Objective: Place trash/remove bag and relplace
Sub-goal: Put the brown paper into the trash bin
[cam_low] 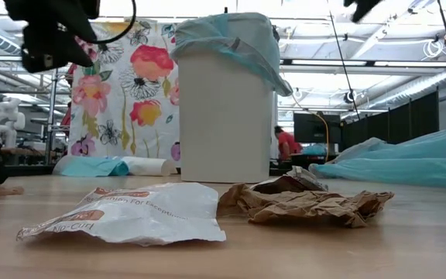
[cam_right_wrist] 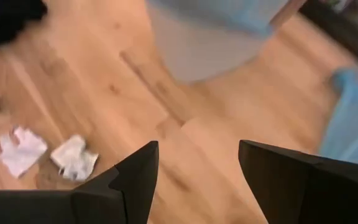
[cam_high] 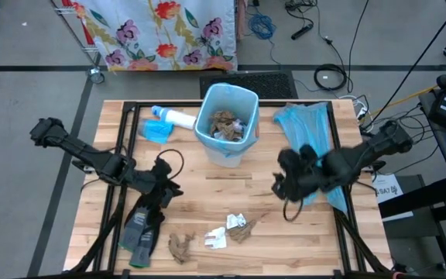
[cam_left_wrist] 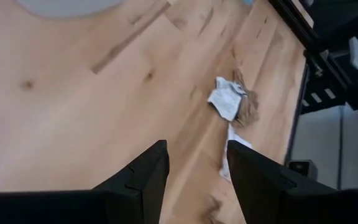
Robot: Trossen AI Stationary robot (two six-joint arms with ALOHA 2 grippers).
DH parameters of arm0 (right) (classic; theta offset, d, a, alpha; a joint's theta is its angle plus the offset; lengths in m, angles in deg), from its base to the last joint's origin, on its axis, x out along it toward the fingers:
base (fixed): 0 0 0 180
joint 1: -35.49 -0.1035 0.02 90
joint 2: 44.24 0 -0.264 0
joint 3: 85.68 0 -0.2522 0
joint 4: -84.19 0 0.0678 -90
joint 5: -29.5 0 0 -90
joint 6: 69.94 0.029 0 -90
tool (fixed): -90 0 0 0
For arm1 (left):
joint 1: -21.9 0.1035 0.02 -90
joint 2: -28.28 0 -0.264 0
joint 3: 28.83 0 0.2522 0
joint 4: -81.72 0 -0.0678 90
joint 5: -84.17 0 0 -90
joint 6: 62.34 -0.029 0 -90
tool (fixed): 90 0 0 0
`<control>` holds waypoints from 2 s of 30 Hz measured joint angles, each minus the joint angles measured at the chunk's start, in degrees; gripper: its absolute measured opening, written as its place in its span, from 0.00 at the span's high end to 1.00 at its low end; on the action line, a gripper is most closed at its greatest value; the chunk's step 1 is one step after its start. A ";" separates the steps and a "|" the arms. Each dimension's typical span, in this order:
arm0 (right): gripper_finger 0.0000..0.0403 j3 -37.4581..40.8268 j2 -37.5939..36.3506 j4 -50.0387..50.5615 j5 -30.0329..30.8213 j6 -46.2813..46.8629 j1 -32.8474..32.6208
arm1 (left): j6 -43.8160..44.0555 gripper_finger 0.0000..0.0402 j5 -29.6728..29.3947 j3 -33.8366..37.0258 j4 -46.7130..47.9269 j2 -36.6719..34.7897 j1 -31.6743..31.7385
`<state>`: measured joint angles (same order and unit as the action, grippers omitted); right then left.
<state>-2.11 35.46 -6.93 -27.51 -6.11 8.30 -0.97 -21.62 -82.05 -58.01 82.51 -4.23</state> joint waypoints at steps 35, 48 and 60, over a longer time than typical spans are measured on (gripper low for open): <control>0.47 29.44 0.00 -40.68 -0.02 22.52 -18.71 | 31.25 0.59 5.69 -4.42 -13.78 28.89 -18.84; 0.47 29.44 0.00 -40.37 0.09 21.12 -18.67 | 34.45 0.59 7.20 -22.71 5.10 43.41 -20.68; 0.47 29.44 0.00 -40.52 0.07 20.97 -18.67 | 38.44 0.62 14.06 -24.53 4.21 52.65 -21.00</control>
<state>27.33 35.46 -47.46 -27.45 14.85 -10.37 37.47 -7.56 -106.58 -53.81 135.16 -25.24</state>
